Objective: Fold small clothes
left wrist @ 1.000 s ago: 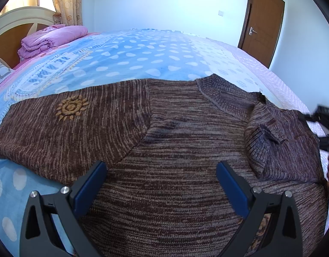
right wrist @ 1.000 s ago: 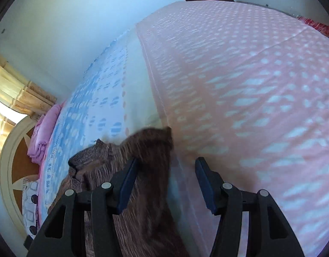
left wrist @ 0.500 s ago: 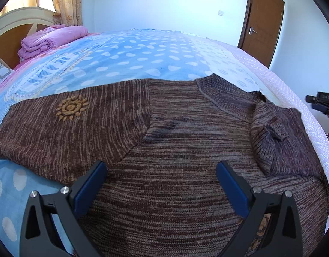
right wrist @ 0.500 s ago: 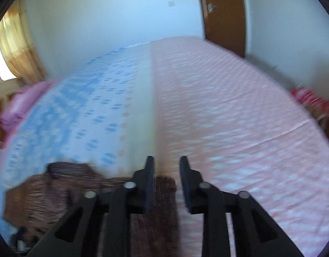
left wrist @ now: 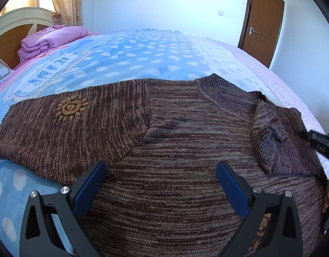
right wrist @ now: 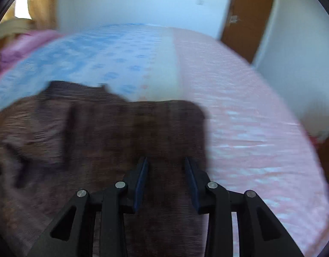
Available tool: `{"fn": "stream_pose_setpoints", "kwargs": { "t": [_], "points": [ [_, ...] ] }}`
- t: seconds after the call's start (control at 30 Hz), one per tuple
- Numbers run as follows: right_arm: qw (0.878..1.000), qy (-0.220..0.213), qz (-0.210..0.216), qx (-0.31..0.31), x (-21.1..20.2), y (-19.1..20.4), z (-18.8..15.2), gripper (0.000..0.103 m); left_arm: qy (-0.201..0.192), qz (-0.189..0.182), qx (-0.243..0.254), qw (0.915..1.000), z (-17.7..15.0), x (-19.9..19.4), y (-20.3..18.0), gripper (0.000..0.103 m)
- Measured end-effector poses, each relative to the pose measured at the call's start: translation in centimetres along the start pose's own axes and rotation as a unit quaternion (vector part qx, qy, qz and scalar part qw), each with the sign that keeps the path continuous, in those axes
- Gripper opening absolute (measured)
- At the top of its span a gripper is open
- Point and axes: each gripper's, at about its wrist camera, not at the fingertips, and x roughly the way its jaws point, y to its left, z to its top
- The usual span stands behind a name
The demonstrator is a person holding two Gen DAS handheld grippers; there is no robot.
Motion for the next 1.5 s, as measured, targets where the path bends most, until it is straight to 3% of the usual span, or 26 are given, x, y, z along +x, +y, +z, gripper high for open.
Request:
{"fn": "stream_pose_setpoints", "kwargs": {
  "t": [0.1,0.33,0.43,0.5,0.6,0.7,0.8,0.87,1.0,1.2,1.27,1.37,1.47,1.5],
  "points": [
    [0.998,-0.002,0.057,-0.010,-0.7,1.8,0.6,0.036,0.000,-0.001,0.000,1.0000,0.0,0.0,0.0,0.103],
    [0.989,0.001,0.110,-0.100,-0.1,11.1,2.9,0.036,-0.003,-0.004,-0.003,1.0000,0.1,-0.1,0.1,0.103],
    [0.968,0.005,0.247,-0.042,-0.9,11.2,4.2,0.036,-0.003,-0.006,-0.004,1.0000,0.1,-0.1,0.2,0.103],
    [0.955,-0.001,0.296,-0.001,-1.7,10.4,4.5,0.036,-0.004,-0.007,-0.006,0.9999,0.0,-0.1,0.3,0.103],
    [0.965,0.004,0.263,0.010,-2.7,9.4,3.1,0.036,-0.006,-0.009,-0.007,0.9999,0.0,-0.2,0.3,0.103],
    [0.967,0.014,0.255,-0.008,-3.5,9.9,0.8,0.036,-0.007,-0.008,-0.008,0.9999,0.0,-0.2,0.3,0.103],
    [0.961,0.039,0.273,-0.020,-2.3,12.0,-1.5,0.037,-0.005,-0.007,-0.006,0.9999,0.0,-0.2,0.2,0.103],
    [0.963,0.022,0.267,-0.019,-2.8,12.1,-1.8,0.037,-0.005,-0.007,-0.008,0.9999,0.0,-0.2,0.3,0.103],
    [0.952,0.056,0.300,-0.014,-3.4,11.0,-1.9,0.038,-0.005,-0.005,-0.007,1.0000,0.0,-0.2,0.2,0.103],
    [0.962,-0.008,0.272,0.005,-4.7,10.4,1.5,0.038,-0.011,-0.008,-0.021,0.9997,-0.1,-0.3,0.7,0.103],
    [0.963,-0.007,0.268,-0.022,-3.8,12.1,3.3,0.038,-0.011,-0.006,-0.019,0.9997,0.0,-0.3,0.6,0.103],
    [0.969,0.020,0.227,-0.099,-1.6,15.6,5.1,0.038,-0.011,-0.009,-0.020,0.9997,0.0,-0.2,0.5,0.103],
    [0.959,0.063,0.212,-0.177,0.3,18.1,4.6,0.038,-0.012,-0.010,-0.020,0.9997,0.0,-0.2,0.5,0.103],
    [0.959,0.057,0.201,-0.189,0.3,18.4,4.4,0.038,-0.012,-0.010,-0.020,0.9997,0.0,-0.2,0.5,0.103]
  ]
}}
